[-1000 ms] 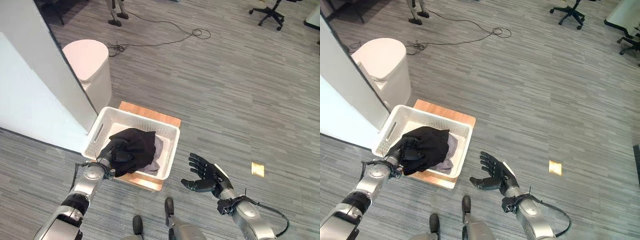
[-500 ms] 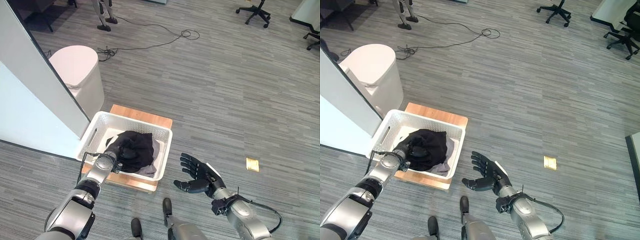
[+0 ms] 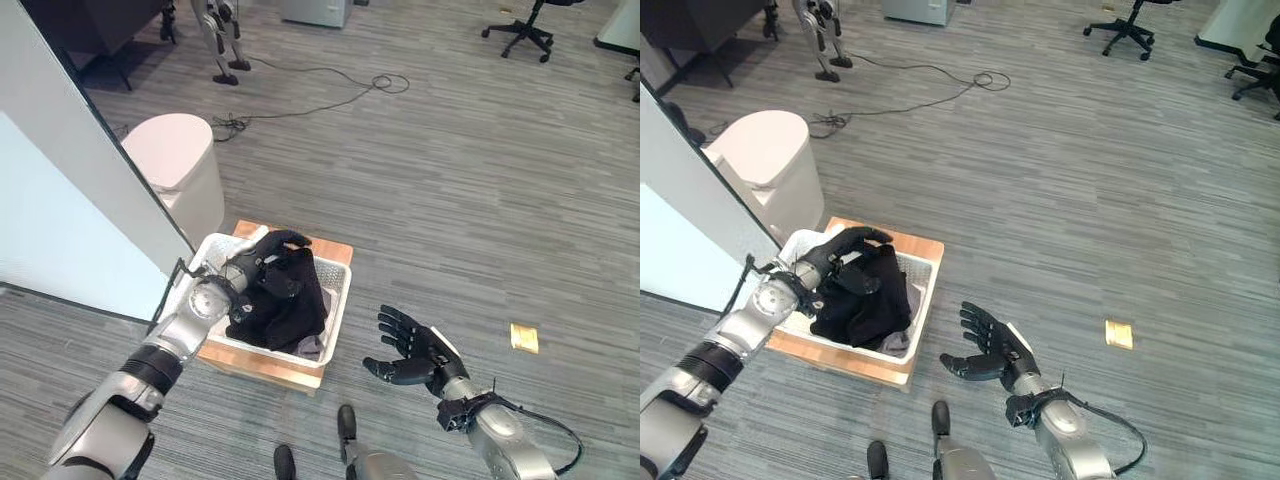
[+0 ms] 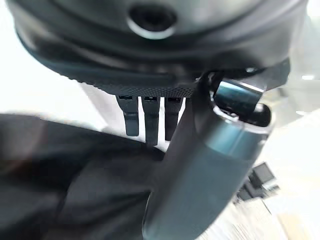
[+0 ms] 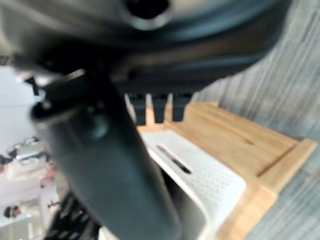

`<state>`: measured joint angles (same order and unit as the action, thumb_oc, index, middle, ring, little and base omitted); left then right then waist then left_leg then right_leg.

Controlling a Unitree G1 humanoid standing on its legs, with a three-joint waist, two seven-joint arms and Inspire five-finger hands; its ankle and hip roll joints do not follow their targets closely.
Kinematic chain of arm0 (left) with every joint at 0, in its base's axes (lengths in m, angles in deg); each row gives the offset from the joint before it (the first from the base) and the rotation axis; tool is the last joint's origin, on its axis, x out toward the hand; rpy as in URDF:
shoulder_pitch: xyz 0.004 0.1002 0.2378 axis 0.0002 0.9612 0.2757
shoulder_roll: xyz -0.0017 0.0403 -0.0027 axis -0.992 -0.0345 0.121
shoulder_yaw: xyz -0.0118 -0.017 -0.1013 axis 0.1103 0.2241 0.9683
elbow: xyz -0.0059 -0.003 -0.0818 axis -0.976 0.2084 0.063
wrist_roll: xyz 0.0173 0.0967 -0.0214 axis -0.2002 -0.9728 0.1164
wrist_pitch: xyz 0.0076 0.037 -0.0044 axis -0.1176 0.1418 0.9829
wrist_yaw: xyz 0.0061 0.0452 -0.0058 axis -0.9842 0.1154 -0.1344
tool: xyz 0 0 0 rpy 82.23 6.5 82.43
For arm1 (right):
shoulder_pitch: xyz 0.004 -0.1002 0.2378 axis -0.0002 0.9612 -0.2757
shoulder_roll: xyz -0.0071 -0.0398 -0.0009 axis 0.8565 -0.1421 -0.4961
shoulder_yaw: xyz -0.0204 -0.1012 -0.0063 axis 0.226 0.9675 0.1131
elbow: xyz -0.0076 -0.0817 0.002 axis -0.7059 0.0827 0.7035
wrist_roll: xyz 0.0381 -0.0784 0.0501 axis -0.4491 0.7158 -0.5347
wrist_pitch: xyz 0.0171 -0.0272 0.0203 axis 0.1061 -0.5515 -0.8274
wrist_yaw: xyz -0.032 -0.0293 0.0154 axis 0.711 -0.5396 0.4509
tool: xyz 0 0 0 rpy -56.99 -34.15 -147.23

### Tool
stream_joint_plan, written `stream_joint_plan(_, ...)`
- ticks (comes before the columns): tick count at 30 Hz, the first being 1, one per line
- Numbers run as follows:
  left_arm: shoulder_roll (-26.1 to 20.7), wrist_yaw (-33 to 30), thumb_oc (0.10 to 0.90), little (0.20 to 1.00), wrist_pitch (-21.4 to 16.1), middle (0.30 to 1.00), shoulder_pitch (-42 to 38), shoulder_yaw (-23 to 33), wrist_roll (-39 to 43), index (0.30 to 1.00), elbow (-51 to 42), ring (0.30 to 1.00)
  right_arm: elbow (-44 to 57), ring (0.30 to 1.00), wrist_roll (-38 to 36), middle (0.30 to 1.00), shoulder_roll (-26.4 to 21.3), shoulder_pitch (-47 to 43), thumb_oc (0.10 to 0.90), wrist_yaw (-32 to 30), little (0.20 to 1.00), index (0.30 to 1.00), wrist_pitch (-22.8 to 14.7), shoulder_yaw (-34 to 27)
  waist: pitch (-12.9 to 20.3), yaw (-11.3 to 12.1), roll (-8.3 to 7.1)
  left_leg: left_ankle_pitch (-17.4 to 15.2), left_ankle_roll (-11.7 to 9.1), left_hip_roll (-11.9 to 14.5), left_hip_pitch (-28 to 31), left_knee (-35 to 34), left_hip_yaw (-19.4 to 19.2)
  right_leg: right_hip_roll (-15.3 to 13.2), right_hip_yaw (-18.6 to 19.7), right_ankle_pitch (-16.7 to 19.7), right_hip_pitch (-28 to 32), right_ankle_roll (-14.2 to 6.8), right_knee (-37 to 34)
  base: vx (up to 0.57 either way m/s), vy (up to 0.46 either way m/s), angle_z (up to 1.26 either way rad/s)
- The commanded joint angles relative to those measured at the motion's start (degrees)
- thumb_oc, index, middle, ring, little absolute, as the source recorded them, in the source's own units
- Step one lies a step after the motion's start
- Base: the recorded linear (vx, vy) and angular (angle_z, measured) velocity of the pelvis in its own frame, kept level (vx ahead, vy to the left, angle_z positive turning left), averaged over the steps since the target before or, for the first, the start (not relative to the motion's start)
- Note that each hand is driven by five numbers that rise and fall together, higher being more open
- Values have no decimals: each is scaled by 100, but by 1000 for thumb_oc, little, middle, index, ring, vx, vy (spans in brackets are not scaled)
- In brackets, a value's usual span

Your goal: Pick up bed clothes into laundry basket.

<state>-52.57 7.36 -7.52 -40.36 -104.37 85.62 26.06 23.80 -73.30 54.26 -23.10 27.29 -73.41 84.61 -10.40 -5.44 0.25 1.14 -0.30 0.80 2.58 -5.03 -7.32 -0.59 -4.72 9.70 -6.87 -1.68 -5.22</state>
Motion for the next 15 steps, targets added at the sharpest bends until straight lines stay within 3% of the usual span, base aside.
stream_joint_plan(1,-325,71,800,900,-567,900,-319,287,350,900,-7,900,598,900,-35,900,-17,115,800,165,900,900,-507,-184,533,117,-66,-203,-107,-35,-216,3,169,-663,-214,-800,658,-787,60,1,-22,11)
stream_joint_plan(7,-757,166,800,900,-716,900,420,829,468,900,-915,900,610,900,5,900,50,178,800,231,900,900,-523,-336,582,268,-30,-192,-113,-50,-176,3,295,-675,-363,-862,772,-762,90,-5,-18,10)
stream_joint_plan(10,-718,143,800,900,-837,900,773,1127,866,900,-1095,900,630,900,13,900,69,178,800,231,900,900,-540,-382,584,307,-33,-186,-112,-52,-163,3,323,-680,-391,-894,793,-748,124,-11,-15,8)
stream_joint_plan(11,-551,132,800,900,-913,900,1125,1423,1286,900,-1140,900,654,900,14,900,74,187,800,217,900,900,-557,-395,586,317,-33,-184,-110,-56,-150,3,335,-684,-394,-913,802,-739,158,0,0,0)
stream_joint_plan(12,-86,115,800,900,-968,900,1727,1830,1851,900,-1195,900,683,900,4,900,137,233,800,185,900,900,-586,-500,600,360,-38,-186,-103,-53,-134,3,361,-698,-401,-936,807,-718,198,0,0,0)
stream_joint_plan(13,-80,120,800,900,-963,900,1757,1851,1854,900,-1212,900,686,900,3,900,123,240,800,185,900,900,-585,-490,607,348,-27,-189,-103,-52,-130,3,362,-697,-402,-939,810,-718,201,-5,-10,6)
stream_joint_plan(15,637,126,800,900,-1005,900,2526,2339,2375,900,-1251,900,739,900,-1,900,239,333,800,131,900,900,-637,-663,616,391,-23,-189,-87,-57,-101,3,382,-701,-401,-968,827,-691,232,-1,-1,11)
